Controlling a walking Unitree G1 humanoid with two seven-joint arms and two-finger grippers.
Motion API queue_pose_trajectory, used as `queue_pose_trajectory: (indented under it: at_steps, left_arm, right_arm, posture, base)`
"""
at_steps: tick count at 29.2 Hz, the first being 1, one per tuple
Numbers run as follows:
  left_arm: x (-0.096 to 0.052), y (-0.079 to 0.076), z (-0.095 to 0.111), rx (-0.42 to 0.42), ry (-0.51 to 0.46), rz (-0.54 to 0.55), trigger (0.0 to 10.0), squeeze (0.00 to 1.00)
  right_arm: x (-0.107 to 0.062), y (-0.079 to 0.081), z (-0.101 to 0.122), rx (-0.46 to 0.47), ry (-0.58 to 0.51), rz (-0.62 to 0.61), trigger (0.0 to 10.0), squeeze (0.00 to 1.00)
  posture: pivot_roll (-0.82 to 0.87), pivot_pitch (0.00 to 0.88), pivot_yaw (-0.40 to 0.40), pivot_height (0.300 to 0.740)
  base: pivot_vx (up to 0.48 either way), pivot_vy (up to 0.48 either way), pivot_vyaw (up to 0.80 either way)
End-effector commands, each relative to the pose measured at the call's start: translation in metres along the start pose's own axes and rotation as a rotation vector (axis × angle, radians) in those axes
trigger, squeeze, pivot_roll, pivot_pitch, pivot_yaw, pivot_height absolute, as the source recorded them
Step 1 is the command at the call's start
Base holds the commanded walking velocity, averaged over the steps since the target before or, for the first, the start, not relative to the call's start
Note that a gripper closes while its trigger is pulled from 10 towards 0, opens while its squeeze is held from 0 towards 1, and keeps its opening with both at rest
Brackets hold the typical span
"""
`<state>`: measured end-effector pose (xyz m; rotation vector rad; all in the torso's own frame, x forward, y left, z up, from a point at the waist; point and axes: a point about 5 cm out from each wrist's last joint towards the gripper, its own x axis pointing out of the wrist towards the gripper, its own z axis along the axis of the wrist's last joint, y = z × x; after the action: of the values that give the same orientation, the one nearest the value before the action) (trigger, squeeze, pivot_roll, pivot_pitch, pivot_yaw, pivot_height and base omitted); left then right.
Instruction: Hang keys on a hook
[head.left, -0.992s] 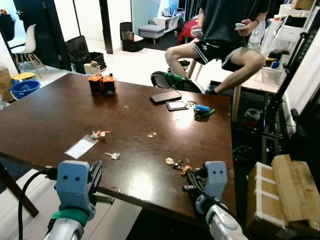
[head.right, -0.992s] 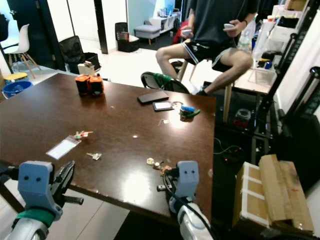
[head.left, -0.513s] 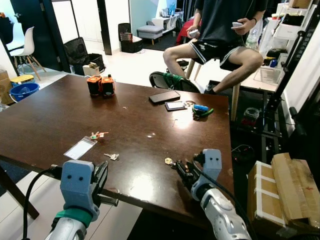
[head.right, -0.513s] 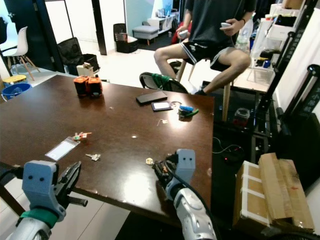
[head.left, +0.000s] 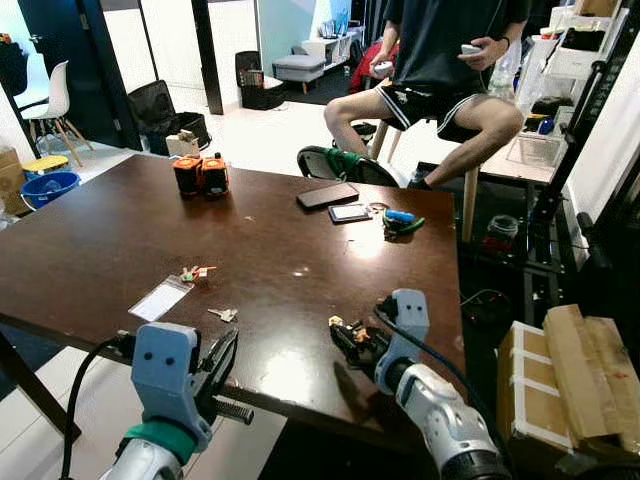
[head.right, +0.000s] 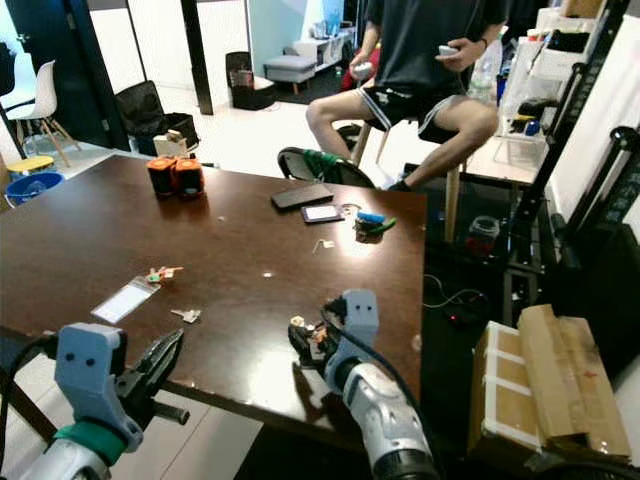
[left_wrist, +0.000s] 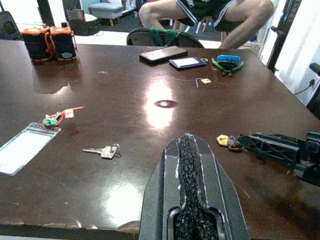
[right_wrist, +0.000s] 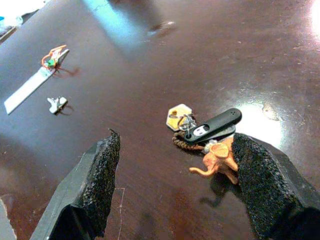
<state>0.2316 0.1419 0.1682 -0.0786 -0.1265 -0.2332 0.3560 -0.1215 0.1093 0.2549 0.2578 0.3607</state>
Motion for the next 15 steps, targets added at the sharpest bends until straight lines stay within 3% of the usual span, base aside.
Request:
queue_pose_trajectory:
  at_steps: [1, 2, 4, 15]
  left_arm:
    - [-0.003, 0.001, -0.002, -0.009, 0.018, -0.007, 10.0, 0.0]
    - [-0.004, 0.0, -0.002, -0.012, 0.021, -0.011, 10.0, 0.0]
    - [-0.004, 0.0, -0.002, -0.011, 0.026, -0.014, 10.0, 0.0]
    - [-0.005, 0.0, -0.003, -0.008, 0.037, -0.025, 10.0, 0.0]
  right_arm:
    - [-0.001, -0.001, -0.014, -0.037, 0.065, 0.0, 10.0, 0.0]
    - [-0.001, 0.002, -0.011, -0.112, 0.049, 0.026, 10.0, 0.0]
    - [-0.001, 0.004, -0.01, -0.159, 0.035, 0.038, 10.0, 0.0]
    - [-0.002, 0.011, -0.016, -0.23, 0.068, 0.106, 10.0, 0.0]
  posture:
    - [-0.01, 0.011, 0.113, 0.74]
    - [-0.01, 0.013, 0.116, 0.74]
    - [-0.01, 0.013, 0.116, 0.74]
    - [-0.01, 0.006, 0.115, 0.74]
  base:
    - [0.0, 0.0, 0.0]
    - [0.0, 0.0, 0.0]
    - [0.0, 0.0, 0.0]
    - [0.0, 0.0, 0.0]
